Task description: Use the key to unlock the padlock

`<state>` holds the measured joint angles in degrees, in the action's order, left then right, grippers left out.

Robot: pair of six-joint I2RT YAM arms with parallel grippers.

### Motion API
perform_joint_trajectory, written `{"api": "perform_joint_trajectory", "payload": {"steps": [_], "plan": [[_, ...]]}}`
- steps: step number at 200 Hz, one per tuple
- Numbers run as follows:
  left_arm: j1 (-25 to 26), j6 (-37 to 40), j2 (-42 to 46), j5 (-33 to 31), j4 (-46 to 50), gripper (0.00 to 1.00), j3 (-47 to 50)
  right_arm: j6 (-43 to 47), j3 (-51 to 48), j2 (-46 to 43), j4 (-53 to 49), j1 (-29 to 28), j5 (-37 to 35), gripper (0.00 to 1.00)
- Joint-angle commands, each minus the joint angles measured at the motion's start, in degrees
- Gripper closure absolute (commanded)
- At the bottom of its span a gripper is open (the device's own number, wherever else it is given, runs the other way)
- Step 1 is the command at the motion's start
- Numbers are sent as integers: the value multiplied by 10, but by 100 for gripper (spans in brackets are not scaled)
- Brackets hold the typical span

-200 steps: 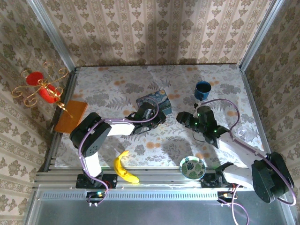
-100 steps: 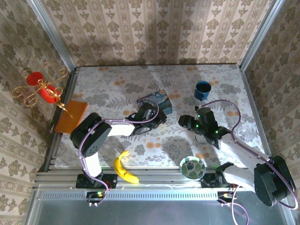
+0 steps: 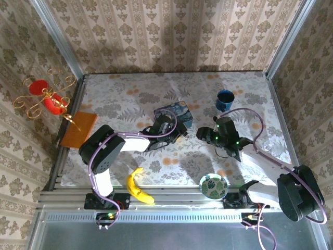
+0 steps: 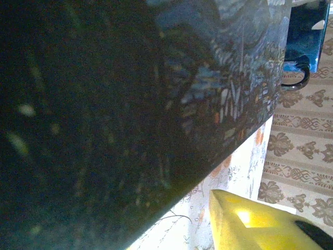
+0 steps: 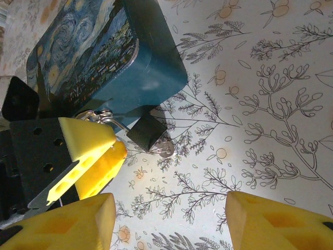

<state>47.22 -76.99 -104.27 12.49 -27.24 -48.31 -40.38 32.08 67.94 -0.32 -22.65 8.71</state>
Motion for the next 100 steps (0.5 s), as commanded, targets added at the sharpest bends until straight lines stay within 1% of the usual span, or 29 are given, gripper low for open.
{"api": "perform_joint_trajectory", "payload": {"steps": [1, 17, 29, 40, 56, 75, 98, 100], "plan": [[2, -16, 6, 26, 50, 32, 27, 33, 24, 14, -9, 0, 14, 42], [1, 3, 36, 24, 66, 15, 34, 53, 30, 26, -10, 0, 22, 46], [1, 23, 66, 19, 91, 8, 36, 71, 32, 35, -2, 0, 37, 48], [0, 48, 98, 10, 125, 1, 33, 91, 44, 46, -15, -1, 40, 49], [0, 91, 150, -21, 190, 0, 27, 113, 54, 64, -18, -2, 43, 47], [0, 144, 210, -76, 280, 0, 11, 135, 69, 89, -28, -1, 40, 46], [-2, 195, 264, -172, 386, 0, -9, 162, 92, 114, -43, -8, 21, 43], [-2, 197, 268, -179, 391, 0, -9, 165, 94, 127, -45, -9, 17, 43]]}}
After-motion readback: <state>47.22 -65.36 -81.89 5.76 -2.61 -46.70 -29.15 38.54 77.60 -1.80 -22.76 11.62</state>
